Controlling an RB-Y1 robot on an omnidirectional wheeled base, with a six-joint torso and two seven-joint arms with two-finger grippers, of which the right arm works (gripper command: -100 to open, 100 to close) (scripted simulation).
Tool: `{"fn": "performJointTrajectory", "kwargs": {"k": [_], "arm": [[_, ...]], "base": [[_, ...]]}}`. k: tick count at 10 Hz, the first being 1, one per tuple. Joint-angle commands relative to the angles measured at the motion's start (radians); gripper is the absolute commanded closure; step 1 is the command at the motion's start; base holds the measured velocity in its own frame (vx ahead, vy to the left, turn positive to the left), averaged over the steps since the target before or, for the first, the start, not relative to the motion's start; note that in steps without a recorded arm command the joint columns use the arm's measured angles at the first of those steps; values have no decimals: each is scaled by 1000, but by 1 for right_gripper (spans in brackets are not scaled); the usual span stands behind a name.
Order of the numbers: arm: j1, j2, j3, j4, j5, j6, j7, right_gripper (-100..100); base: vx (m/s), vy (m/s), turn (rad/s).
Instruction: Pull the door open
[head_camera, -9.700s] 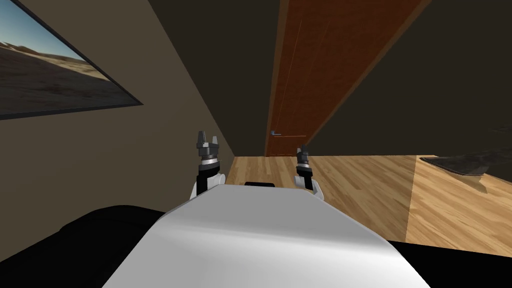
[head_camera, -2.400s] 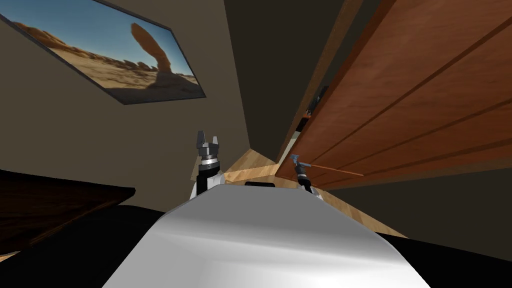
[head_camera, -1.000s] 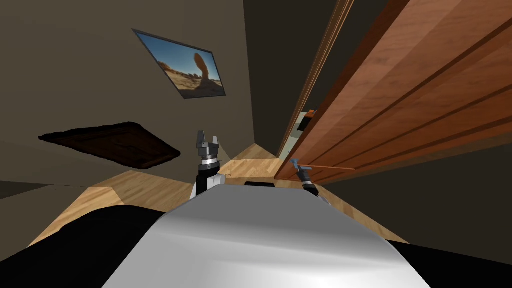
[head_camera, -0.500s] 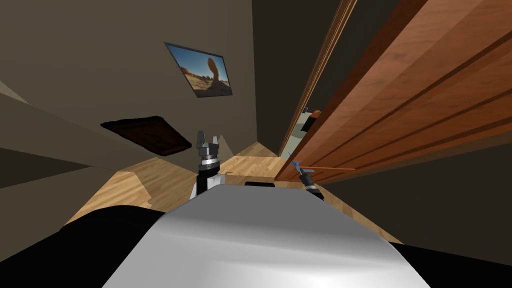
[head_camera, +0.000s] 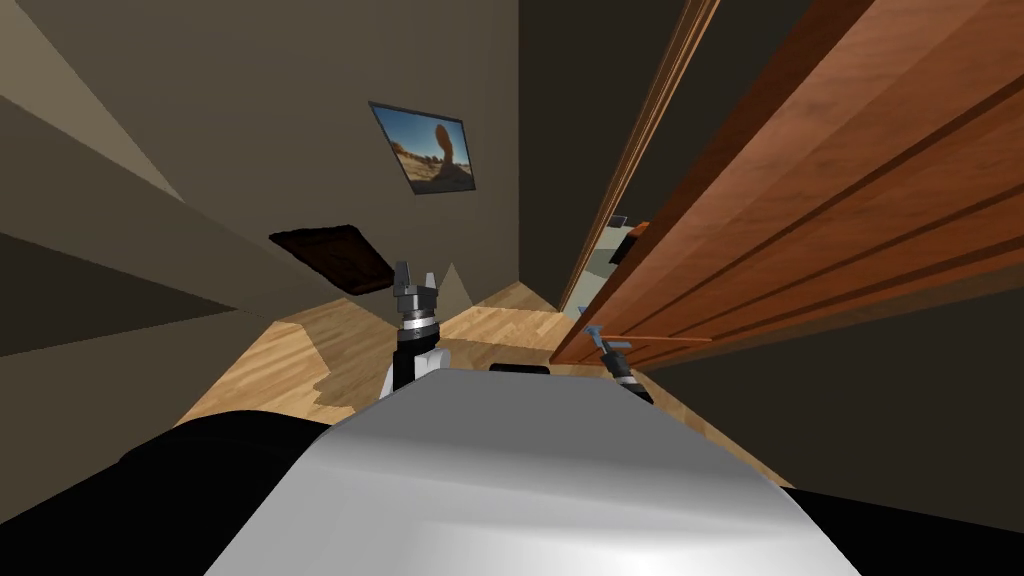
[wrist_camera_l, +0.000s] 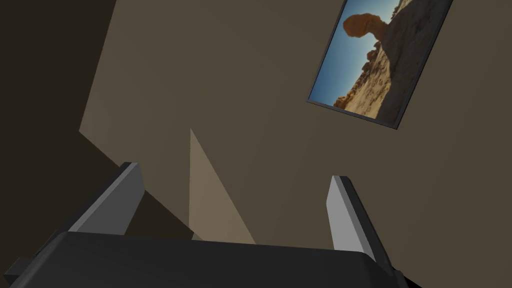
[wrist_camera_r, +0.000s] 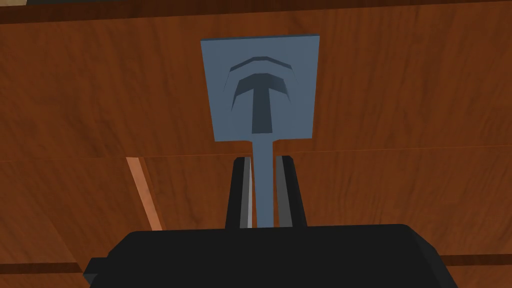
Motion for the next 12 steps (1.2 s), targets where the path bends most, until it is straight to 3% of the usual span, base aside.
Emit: {"fn": "performJointTrajectory", "kwargs": {"k": [1,6,7,12], "arm": [[12,-7,-13,13,11,-29,-5,100],[37,-21,-40,38,39,-92,-17,100],[36,-11,-32,30,39,-83,-14,100],[23,-20,-28,50,40,-90,-13,100]], "base": [[-181,-86,180],[-180,-71,145],[-79,-21,28],[-178,-64,140]]}}
